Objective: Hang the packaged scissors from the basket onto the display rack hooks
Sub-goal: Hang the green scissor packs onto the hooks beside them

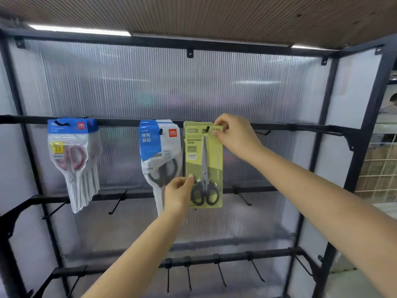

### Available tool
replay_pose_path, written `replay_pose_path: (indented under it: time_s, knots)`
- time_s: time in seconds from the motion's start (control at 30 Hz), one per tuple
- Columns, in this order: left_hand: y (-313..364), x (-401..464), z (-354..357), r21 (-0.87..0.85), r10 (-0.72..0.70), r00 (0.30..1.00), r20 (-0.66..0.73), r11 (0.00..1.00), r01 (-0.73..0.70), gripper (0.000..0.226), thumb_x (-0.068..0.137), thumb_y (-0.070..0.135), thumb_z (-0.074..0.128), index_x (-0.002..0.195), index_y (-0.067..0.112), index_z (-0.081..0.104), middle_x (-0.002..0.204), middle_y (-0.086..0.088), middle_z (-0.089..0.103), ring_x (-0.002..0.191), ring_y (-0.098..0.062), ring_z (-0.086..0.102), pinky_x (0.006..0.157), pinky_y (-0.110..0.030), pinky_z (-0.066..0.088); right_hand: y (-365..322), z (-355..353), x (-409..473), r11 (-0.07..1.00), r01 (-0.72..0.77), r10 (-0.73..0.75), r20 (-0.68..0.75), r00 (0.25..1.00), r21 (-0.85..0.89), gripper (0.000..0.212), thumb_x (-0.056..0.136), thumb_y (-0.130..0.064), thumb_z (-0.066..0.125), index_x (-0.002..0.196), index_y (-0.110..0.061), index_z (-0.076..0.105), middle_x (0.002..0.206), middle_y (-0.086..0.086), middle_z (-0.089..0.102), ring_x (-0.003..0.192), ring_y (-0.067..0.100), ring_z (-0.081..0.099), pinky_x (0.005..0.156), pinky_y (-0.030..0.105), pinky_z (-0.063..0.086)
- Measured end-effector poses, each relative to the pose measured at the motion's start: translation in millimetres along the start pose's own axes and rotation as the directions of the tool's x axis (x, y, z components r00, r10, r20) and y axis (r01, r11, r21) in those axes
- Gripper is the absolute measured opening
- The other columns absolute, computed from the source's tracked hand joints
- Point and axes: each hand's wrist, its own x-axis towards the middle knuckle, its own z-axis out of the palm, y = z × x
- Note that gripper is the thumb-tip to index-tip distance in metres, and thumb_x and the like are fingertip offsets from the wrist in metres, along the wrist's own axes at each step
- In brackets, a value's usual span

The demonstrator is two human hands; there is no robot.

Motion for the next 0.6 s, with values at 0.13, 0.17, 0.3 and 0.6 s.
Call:
replay_pose_path:
  time_s: [0.13, 0.17, 0.3, 0.6]
  knots:
    - [-8, 13, 22, -0.068, -0.008, 0.993, -0.119, 0.998, 0.0, 0.019, 0.096, 0.029, 0.051, 0.091, 0.012, 0.059, 0.084, -0.001, 0.062, 0.074, -0.013, 0.053, 0.073, -0.028, 0.043, 4, 8, -3, 0.975, 0.107, -0.107, 0.015, 0.994, -0.195, 0.035, 0.095, -0.023, 0.052, 0.127, -0.009, 0.053, 0.122, 0.002, 0.054, 0.102, 0.013, 0.052, 0.083, 0.025, 0.041]
    - [-10, 16, 26, -0.082, -0.012, 0.989, -0.146, 0.997, 0.0, 0.02, 0.096, 0.028, 0.051, 0.092, 0.011, 0.061, 0.087, -0.004, 0.063, 0.078, -0.015, 0.055, 0.076, -0.029, 0.044, 6, 9, -4, 0.957, 0.134, -0.128, 0.042, 0.991, -0.257, 0.039, 0.097, -0.023, 0.048, 0.133, -0.009, 0.048, 0.128, 0.003, 0.051, 0.111, 0.016, 0.05, 0.087, 0.028, 0.041]
    - [-15, 31, 35, -0.077, 0.023, 0.97, -0.24, 0.996, -0.042, 0.018, 0.096, 0.026, 0.052, 0.092, 0.012, 0.061, 0.092, -0.003, 0.063, 0.092, -0.02, 0.059, 0.086, -0.031, 0.044, 11, 17, -1, 0.886, 0.176, -0.11, 0.175, 0.978, -0.43, 0.052, 0.1, -0.025, 0.04, 0.147, -0.007, 0.025, 0.149, 0.007, 0.033, 0.135, 0.022, 0.033, 0.102, 0.036, 0.039]
    - [-22, 60, 42, 0.001, -0.043, 0.941, -0.337, 0.999, 0.046, 0.047, 0.09, 0.04, 0.058, 0.127, 0.011, 0.052, 0.126, -0.007, 0.057, 0.117, -0.03, 0.053, 0.103, -0.045, 0.042, 21, 36, 14, 0.848, 0.162, -0.03, 0.26, 0.965, -0.505, 0.068, 0.099, -0.032, 0.044, 0.15, -0.007, 0.008, 0.157, 0.009, 0.012, 0.142, 0.024, 0.02, 0.111, 0.038, 0.031]
